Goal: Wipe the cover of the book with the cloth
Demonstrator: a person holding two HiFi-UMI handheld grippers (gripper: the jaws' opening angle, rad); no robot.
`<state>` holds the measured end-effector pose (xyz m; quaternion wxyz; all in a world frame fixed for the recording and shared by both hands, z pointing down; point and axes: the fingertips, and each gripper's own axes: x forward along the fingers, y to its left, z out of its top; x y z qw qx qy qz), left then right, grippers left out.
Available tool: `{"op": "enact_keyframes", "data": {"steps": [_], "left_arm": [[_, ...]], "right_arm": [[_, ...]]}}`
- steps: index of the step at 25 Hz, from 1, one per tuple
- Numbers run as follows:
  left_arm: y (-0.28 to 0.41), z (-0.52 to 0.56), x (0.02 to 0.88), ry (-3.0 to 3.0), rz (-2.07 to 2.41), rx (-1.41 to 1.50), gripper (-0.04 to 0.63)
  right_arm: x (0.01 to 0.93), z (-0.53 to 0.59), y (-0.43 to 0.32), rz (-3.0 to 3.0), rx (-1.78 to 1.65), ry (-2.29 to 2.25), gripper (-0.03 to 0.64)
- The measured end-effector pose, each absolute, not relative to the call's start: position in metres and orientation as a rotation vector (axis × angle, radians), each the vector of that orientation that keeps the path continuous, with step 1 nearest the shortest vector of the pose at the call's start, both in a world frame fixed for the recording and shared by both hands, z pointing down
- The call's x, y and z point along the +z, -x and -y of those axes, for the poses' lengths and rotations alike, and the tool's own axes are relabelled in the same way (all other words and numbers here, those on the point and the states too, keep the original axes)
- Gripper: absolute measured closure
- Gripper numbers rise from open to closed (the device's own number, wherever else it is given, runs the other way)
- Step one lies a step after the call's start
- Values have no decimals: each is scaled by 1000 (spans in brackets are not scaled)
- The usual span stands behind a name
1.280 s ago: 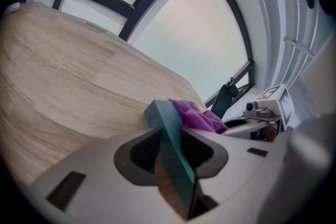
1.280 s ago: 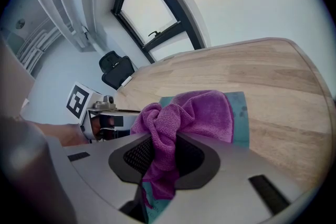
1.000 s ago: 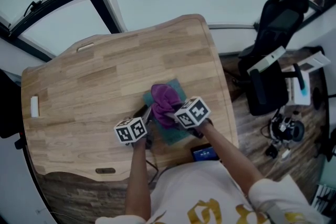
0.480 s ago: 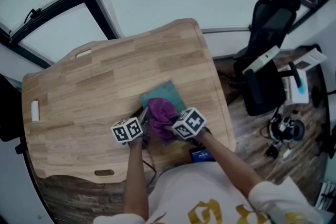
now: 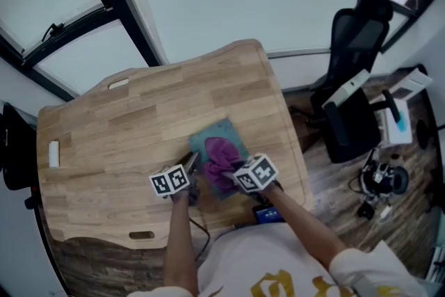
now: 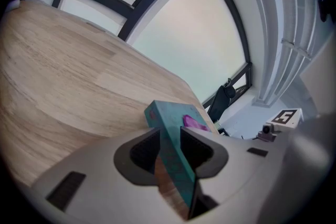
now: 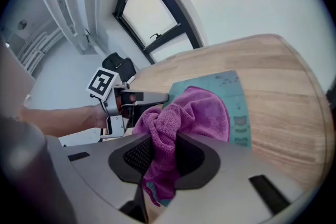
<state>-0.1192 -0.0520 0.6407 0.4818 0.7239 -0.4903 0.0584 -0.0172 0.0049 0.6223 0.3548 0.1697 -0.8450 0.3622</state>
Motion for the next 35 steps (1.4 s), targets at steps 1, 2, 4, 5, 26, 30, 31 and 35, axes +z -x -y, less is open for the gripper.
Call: {"op": "enact_keyframes", "data": {"steps": [1,2,4,5,26,30,31,35], "left_arm": [[123,52,636,-1768,1219,135,472],[126,51,631,-1775,1247,129,473],[131,50,620,-1796,1301,134,472],[132,49,614,-1815,1323,143,473],[105,2,473,-2170,1668,139,594],[110,-8,464,-2176,1696,130,594],[111,-9,462,-2173,1701,116,594],[108,-14,460,-2163,1698,73,594]], "right_arm": [[618,2,13,2206,904,-487,520],[613,9,9,2229,874,-539,519],[603,23,-1,2261,818,-643,520],[599,28,-5,2271,789,-685,518],[455,20,-27,2516,270,-1232,522],[448,14,-27,2529,241,-1267,522],[447,13,-27,2532,232,-1273,522],[442,7,-28,2534,215,-1271,522]]}}
